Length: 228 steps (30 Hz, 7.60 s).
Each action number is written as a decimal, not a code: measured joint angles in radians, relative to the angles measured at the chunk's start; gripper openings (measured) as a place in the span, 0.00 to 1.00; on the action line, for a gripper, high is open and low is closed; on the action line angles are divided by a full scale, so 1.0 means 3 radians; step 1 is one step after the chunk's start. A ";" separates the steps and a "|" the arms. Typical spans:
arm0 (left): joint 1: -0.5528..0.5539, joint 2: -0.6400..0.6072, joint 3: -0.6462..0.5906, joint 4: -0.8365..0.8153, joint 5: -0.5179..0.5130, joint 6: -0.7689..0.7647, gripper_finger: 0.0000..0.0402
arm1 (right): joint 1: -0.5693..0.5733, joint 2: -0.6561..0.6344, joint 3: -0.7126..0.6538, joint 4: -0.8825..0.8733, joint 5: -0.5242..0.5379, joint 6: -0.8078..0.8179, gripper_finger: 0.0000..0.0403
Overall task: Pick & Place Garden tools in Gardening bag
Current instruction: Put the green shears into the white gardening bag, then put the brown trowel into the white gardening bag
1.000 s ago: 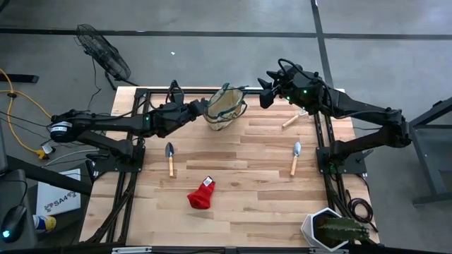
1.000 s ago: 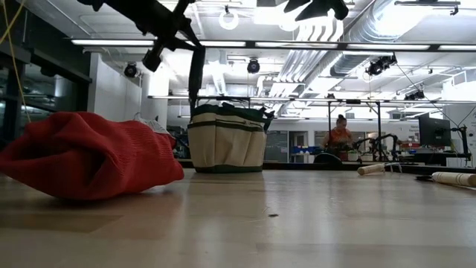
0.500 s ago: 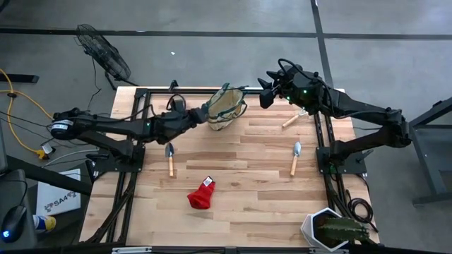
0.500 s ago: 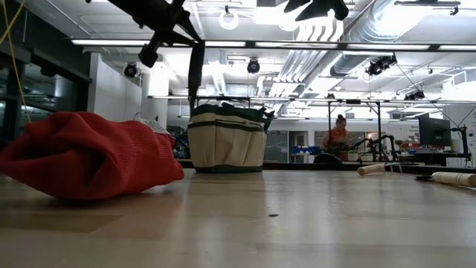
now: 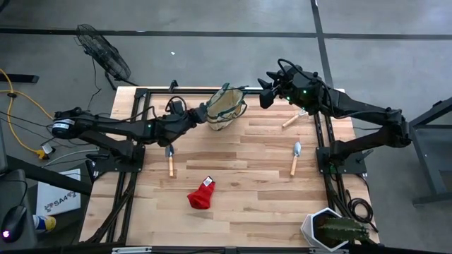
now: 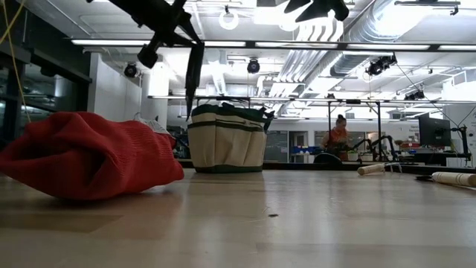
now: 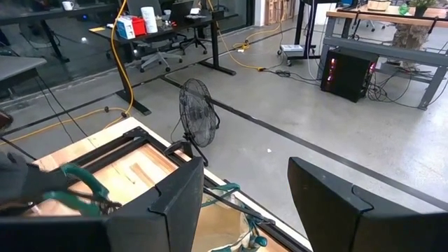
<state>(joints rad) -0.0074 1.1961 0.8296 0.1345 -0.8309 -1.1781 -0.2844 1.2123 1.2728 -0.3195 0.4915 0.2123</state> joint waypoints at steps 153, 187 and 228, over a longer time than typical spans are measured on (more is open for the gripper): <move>0.0044 0.0870 -0.0453 0.1919 -0.0457 0.0329 0.00 | 0.0001 0.0006 0.0000 -0.0170 0.0000 0.0001 0.50; 0.0134 0.0869 -0.0453 0.1551 -0.0225 0.0074 0.19 | 0.0004 0.0006 0.0000 -0.0245 0.0000 0.0014 0.50; 0.0134 -0.0236 -0.0453 0.0208 0.0021 0.0860 0.45 | 0.0007 0.0006 -0.0001 -0.1080 -0.0635 0.1060 0.50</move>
<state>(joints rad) 0.0326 1.1253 0.6937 0.1970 -0.8245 -0.9202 -0.2823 1.2140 1.2724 -0.6436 0.3010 0.5304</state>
